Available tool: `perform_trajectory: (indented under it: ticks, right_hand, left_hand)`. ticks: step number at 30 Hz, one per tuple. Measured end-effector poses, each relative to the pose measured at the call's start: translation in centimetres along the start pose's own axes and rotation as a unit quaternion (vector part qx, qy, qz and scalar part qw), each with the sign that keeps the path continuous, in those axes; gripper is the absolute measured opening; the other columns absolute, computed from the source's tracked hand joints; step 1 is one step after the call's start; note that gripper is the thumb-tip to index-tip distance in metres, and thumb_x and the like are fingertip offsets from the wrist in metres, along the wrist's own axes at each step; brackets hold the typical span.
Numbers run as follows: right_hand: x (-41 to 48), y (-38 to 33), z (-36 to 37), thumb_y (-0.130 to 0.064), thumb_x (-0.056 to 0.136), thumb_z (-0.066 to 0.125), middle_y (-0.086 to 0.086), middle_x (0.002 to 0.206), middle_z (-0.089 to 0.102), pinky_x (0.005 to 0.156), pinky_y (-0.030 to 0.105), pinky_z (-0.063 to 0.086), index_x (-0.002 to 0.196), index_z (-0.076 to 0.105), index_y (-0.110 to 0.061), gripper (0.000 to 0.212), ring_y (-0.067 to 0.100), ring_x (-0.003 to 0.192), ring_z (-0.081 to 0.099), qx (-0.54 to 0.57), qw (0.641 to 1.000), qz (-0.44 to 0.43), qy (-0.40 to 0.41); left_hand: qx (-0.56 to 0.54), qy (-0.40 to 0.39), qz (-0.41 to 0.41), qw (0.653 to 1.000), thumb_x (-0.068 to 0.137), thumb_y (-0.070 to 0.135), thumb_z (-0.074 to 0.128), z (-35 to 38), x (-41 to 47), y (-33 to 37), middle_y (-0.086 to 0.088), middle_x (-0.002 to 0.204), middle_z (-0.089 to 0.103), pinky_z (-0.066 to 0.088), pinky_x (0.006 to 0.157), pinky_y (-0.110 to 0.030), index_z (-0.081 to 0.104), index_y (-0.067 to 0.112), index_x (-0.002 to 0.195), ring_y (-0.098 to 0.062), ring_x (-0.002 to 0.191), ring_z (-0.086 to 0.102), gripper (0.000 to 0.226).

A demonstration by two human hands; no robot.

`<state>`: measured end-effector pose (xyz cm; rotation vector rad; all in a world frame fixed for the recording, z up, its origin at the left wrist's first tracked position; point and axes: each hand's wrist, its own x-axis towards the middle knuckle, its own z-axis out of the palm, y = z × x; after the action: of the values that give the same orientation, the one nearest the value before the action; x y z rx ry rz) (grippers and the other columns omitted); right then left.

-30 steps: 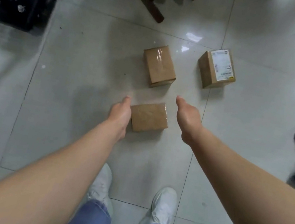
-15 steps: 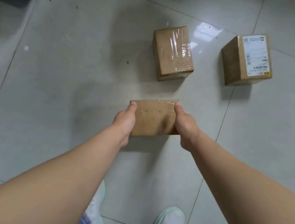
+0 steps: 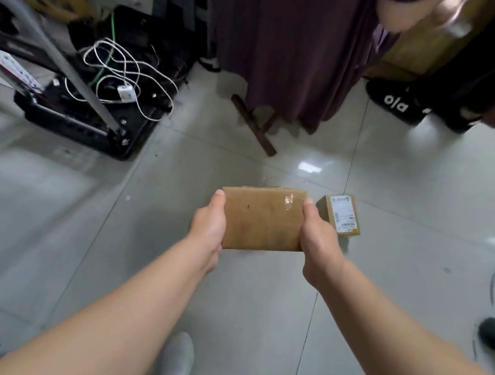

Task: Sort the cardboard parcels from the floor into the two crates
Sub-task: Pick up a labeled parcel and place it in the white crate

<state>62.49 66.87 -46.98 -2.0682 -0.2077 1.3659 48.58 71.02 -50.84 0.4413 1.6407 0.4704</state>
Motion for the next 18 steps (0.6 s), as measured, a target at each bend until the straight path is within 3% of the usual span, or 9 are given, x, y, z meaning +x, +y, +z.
perform_trajectory:
  ticks: [2, 4, 7, 13, 15, 18]
  right_hand:
    - [-5.2, -4.1, -0.3, -0.047, 0.099, 0.035, -0.002, 0.1, 0.054, 0.084, 0.027, 0.033, 0.129, 0.052, -0.009, 0.051, 0.017, 0.097, 0.047, 0.011, 1.0, -0.023, 0.008]
    - [-10.1, -7.8, -0.5, -0.046, 0.1, 0.033, -0.005, 0.093, 0.051, 0.083, 0.027, 0.032, 0.127, 0.052, -0.01, 0.05, 0.017, 0.094, 0.045, 0.023, 0.999, -0.049, 0.01]
    - [-17.2, -12.4, -0.5, -0.046, 0.101, 0.031, -0.002, 0.107, 0.044, 0.085, 0.025, 0.028, 0.132, 0.05, -0.01, 0.051, 0.016, 0.102, 0.042, 0.015, 0.995, -0.094, 0.012]
    - [-27.3, -17.4, 1.1, -0.052, 0.095, 0.038, 0.001, 0.117, 0.055, 0.092, 0.033, 0.036, 0.121, 0.059, -0.013, 0.052, 0.018, 0.101, 0.047, 0.037, 0.989, -0.139, -0.026]
    - [-29.8, -18.0, 1.6, -0.054, 0.094, 0.038, 0.001, 0.112, 0.057, 0.091, 0.035, 0.038, 0.115, 0.062, -0.014, 0.051, 0.02, 0.099, 0.05, 0.039, 0.987, -0.15, -0.042]
    - [-33.2, -18.3, 2.6, -0.057, 0.091, 0.04, 0.005, 0.099, 0.068, 0.092, 0.041, 0.049, 0.089, 0.066, -0.011, 0.053, 0.023, 0.087, 0.06, 0.063, 0.981, -0.161, -0.086]
  left_hand:
    - [-0.015, 0.0, 0.017, 1.0, 0.094, 0.055, 0.039, -1.9, -4.7, 3.9, -0.003, 0.123, 0.06, 0.041, 0.07, -0.033, 0.055, 0.018, 0.127, -0.022, 0.102, 0.058, 0.052]
    - [-0.028, -0.004, 0.031, 0.999, 0.094, 0.055, 0.038, -4.0, -9.2, 7.3, -0.004, 0.13, 0.057, 0.042, 0.085, -0.043, 0.051, 0.019, 0.133, -0.025, 0.114, 0.056, 0.055]
    - [-0.05, -0.004, 0.058, 0.997, 0.094, 0.054, 0.039, -7.5, -15.8, 12.0, -0.004, 0.136, 0.054, 0.038, 0.094, -0.05, 0.048, 0.019, 0.136, -0.027, 0.121, 0.052, 0.056]
    - [-0.11, 0.006, 0.144, 0.983, 0.096, 0.051, 0.038, -14.7, -26.7, 17.5, -0.003, 0.135, 0.057, 0.036, 0.102, -0.052, 0.054, 0.016, 0.131, -0.028, 0.122, 0.053, 0.052]
    - [-0.142, 0.021, 0.167, 0.975, 0.096, 0.047, 0.039, -16.9, -29.3, 17.9, -0.004, 0.127, 0.062, 0.043, 0.096, -0.047, 0.058, 0.015, 0.125, -0.025, 0.112, 0.059, 0.047]
    - [-0.222, 0.07, 0.196, 0.953, 0.096, 0.046, 0.043, -19.9, -33.0, 17.5, -0.004, 0.102, 0.067, 0.051, 0.07, -0.033, 0.063, 0.017, 0.098, -0.018, 0.08, 0.062, 0.036]
